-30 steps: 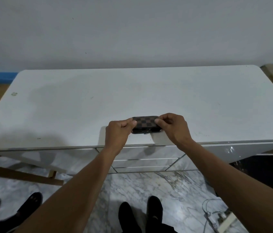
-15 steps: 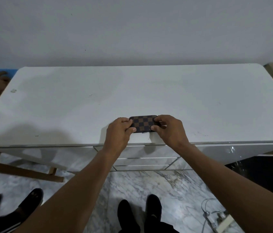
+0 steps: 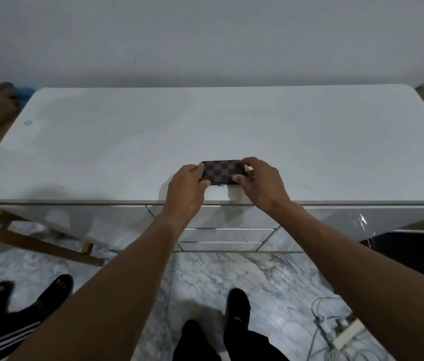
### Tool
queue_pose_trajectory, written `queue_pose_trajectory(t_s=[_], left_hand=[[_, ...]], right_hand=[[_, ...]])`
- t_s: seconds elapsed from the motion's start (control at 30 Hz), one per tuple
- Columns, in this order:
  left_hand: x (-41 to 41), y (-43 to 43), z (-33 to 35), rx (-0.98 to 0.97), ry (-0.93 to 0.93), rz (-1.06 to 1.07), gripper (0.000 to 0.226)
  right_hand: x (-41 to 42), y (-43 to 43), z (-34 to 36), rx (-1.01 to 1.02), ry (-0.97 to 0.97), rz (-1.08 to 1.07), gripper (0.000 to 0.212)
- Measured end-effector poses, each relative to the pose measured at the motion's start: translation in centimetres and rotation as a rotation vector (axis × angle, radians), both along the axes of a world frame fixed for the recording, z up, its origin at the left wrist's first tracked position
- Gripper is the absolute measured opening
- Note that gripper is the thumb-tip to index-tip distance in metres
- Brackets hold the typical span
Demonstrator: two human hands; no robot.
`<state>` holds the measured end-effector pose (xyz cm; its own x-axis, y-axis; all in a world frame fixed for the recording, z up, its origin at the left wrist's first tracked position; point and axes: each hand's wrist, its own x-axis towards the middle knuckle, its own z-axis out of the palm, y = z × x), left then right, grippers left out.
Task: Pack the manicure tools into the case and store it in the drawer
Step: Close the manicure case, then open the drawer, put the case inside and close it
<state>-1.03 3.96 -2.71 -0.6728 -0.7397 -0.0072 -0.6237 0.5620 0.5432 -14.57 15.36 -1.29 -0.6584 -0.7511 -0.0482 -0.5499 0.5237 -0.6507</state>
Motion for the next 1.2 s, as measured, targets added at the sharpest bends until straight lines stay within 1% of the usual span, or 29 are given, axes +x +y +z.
queue_pose_trajectory(t_s=[0.03,0.1,0.2,0.27,0.3,0.43,0.5,0.6,0.73,0.83,0.93,1.03,1.1,1.2], left_hand=[[0.5,0.5,0.0,-0.009,0.017,0.0,0.046],[2.0,1.8,-0.3,-0.086,0.07,-0.04,0.045],[5.0,3.4,-1.8,-0.212,0.09,-0.129,0.042],[6.6,4.1,-2.9,-0.238,0.035,-0.187,0.045],[7.3,4.3,-3.4,-0.244,-0.008,-0.209,0.048],[8.7,4.6,-4.6,-0.164,-0.245,-0.297,0.063],[8.9,4.4,-5.2,-0.147,-0.328,-0.337,0.067],[8.7,4.2,-6.1,-0.148,-0.353,-0.33,0.071],[8.0,3.9,-7.0,-0.192,-0.355,-0.274,0.081],[7.9,4.1,-7.5,-0.187,-0.347,-0.258,0.087],[7.7,4.3,-7.6,-0.165,-0.357,-0.215,0.079],[8.0,4.9,-7.3,-0.14,-0.386,-0.197,0.07],[8.6,5.4,-6.9,-0.157,-0.391,-0.197,0.069],[9.9,6.5,-6.5,-0.168,-0.387,-0.202,0.074]], right_hand=[[0.4,0.5,0.0,-0.004,0.004,0.008,0.036],[1.8,1.9,-0.2,-0.009,0.046,0.032,0.037],[4.6,4.3,-1.4,-0.022,0.178,0.048,0.037],[6.6,5.7,-2.6,0.027,0.235,0.034,0.04],[7.5,6.2,-3.3,0.084,0.244,0.048,0.043],[8.8,6.8,-5.0,0.35,0.178,0.121,0.062],[8.6,6.5,-5.5,0.418,0.162,0.12,0.067],[8.1,5.7,-6.3,0.419,0.154,0.104,0.069],[7.6,5.5,-7.3,0.446,0.164,0.125,0.069],[7.7,5.5,-7.6,0.434,0.171,0.108,0.067],[7.8,5.3,-7.5,0.387,0.204,0.087,0.064],[8.0,5.5,-7.1,0.398,0.233,0.083,0.06],[8.5,6.0,-6.7,0.393,0.222,0.069,0.058],[10.1,7.2,-6.4,0.363,0.178,0.039,0.058]])
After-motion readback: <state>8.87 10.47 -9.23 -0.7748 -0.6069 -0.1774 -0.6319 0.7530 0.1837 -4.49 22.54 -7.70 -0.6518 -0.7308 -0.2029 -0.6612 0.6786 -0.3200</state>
